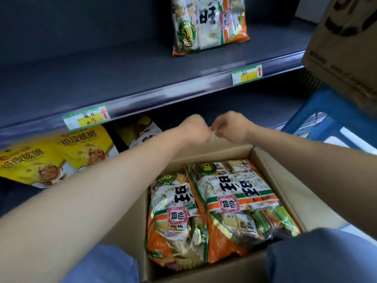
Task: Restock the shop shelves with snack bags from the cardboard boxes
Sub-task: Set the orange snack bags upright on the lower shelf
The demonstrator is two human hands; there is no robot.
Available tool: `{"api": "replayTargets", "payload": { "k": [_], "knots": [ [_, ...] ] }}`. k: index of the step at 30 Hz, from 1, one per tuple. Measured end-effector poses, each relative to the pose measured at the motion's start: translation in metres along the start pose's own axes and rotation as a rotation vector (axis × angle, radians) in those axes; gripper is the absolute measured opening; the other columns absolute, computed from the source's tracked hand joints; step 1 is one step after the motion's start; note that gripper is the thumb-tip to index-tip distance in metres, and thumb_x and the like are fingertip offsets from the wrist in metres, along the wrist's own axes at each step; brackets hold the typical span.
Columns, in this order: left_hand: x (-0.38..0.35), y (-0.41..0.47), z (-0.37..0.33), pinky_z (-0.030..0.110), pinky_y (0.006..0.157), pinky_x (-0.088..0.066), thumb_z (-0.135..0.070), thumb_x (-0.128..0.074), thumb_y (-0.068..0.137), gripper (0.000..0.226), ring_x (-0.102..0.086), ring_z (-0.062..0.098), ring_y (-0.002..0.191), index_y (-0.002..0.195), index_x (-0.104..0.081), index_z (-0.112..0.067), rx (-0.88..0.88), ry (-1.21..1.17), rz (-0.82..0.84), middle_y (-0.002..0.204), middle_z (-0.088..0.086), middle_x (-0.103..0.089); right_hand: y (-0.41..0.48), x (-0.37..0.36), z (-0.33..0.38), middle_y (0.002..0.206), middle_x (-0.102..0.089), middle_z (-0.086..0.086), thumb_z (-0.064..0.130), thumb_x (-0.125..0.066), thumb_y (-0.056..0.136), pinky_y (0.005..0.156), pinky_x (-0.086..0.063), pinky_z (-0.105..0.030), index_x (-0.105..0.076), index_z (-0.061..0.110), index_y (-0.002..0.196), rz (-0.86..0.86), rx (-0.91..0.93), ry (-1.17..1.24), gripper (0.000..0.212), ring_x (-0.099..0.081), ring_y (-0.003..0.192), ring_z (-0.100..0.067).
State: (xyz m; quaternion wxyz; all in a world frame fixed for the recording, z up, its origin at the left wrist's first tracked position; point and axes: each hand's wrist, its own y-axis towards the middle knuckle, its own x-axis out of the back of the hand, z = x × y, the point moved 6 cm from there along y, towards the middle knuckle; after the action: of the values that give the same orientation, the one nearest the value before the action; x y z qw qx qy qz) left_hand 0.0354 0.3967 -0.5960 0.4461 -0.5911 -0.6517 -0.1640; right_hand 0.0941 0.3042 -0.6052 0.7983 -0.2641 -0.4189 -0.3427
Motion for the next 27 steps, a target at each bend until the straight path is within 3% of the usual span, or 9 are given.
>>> {"api": "replayTargets", "payload": {
  "k": [3,6,8,10,12,16,21,24,27],
  "knots": [
    [-0.043,-0.011,0.039,0.033,0.080,-0.053,-0.020,-0.060,0.092,0.034,-0.063,0.027,0.100,0.120,-0.054,-0.002,0.250,-0.028,0.238,0.114,0.015,-0.062,-0.008,-0.032,-0.020,0.121,-0.064,-0.005,0.011,-0.056,0.088,0.098,-0.042,-0.029,-0.067,0.011,0.113,0.247,-0.079,-0.209,0.028,-0.057,0.113,-0.022],
    [-0.079,-0.023,0.069,0.036,0.091,-0.051,-0.025,-0.057,0.094,0.045,-0.058,0.030,0.114,0.132,-0.047,-0.002,0.441,-0.086,0.396,0.129,0.018,-0.055,-0.020,-0.051,-0.033,0.129,-0.059,-0.012,0.021,-0.053,0.095,0.102,-0.040,-0.035,-0.061,0.003,0.122,0.456,-0.114,-0.372,0.033,-0.054,0.119,-0.027],
    [-0.091,-0.027,0.078,0.038,0.091,-0.052,-0.023,-0.057,0.095,0.039,-0.060,0.030,0.108,0.125,-0.049,0.000,0.509,-0.184,0.392,0.121,0.019,-0.058,-0.024,-0.058,-0.043,0.129,-0.057,-0.011,0.027,-0.053,0.095,0.101,-0.039,-0.036,-0.060,0.005,0.123,0.506,-0.145,-0.405,0.036,-0.053,0.120,-0.026],
    [-0.099,-0.025,0.082,0.036,0.085,-0.052,-0.020,-0.057,0.095,0.021,-0.062,0.025,0.083,0.103,-0.053,-0.002,0.573,-0.342,0.350,0.096,0.015,-0.061,-0.027,-0.064,-0.058,0.129,-0.057,-0.010,0.031,-0.055,0.094,0.100,-0.042,-0.037,-0.060,0.008,0.123,0.541,-0.187,-0.405,0.037,-0.055,0.118,-0.026],
    [-0.104,-0.023,0.085,0.037,0.082,-0.051,-0.020,-0.058,0.094,0.023,-0.057,0.023,0.070,0.083,-0.048,-0.004,0.633,-0.453,0.297,0.079,0.011,-0.055,-0.029,-0.070,-0.073,0.131,-0.055,-0.008,0.037,-0.057,0.092,0.098,-0.045,-0.035,-0.056,0.012,0.127,0.577,-0.245,-0.380,0.043,-0.055,0.118,-0.026],
    [-0.113,-0.016,0.085,0.041,0.090,-0.051,-0.026,-0.066,0.088,0.023,-0.061,0.024,0.078,0.079,-0.055,-0.008,0.656,-0.571,0.239,0.077,0.007,-0.061,-0.035,-0.077,-0.091,0.139,-0.046,-0.009,0.047,-0.057,0.089,0.095,-0.052,-0.036,-0.042,0.016,0.141,0.598,-0.351,-0.270,0.062,-0.054,0.116,-0.026],
    [-0.108,-0.013,0.061,0.033,0.047,-0.054,-0.004,-0.055,0.093,0.008,-0.059,0.022,0.058,0.089,-0.049,0.000,0.622,-0.701,0.261,0.073,0.011,-0.060,-0.032,-0.074,-0.099,0.138,-0.046,-0.009,0.056,-0.055,0.086,0.087,-0.054,-0.033,-0.045,0.014,0.137,0.567,-0.373,-0.205,0.066,-0.056,0.113,-0.028],
    [-0.093,-0.008,0.047,0.038,0.057,-0.054,0.004,-0.054,0.091,0.017,-0.060,0.023,0.062,0.108,-0.051,0.005,0.540,-0.727,0.204,0.082,0.014,-0.060,-0.031,-0.067,-0.099,0.132,-0.053,-0.010,0.066,-0.052,0.081,0.084,-0.054,-0.034,-0.048,0.012,0.134,0.550,-0.415,-0.071,0.075,-0.057,0.112,-0.027],
    [-0.075,-0.008,0.033,0.038,0.068,-0.053,0.010,-0.054,0.089,0.029,-0.060,0.025,0.072,0.118,-0.051,0.005,0.450,-0.732,0.149,0.087,0.015,-0.059,-0.032,-0.053,-0.098,0.139,-0.048,-0.011,0.070,-0.053,0.076,0.090,-0.050,-0.039,-0.042,0.014,0.139,0.526,-0.471,0.074,0.084,-0.052,0.120,-0.030]
  ]
}}
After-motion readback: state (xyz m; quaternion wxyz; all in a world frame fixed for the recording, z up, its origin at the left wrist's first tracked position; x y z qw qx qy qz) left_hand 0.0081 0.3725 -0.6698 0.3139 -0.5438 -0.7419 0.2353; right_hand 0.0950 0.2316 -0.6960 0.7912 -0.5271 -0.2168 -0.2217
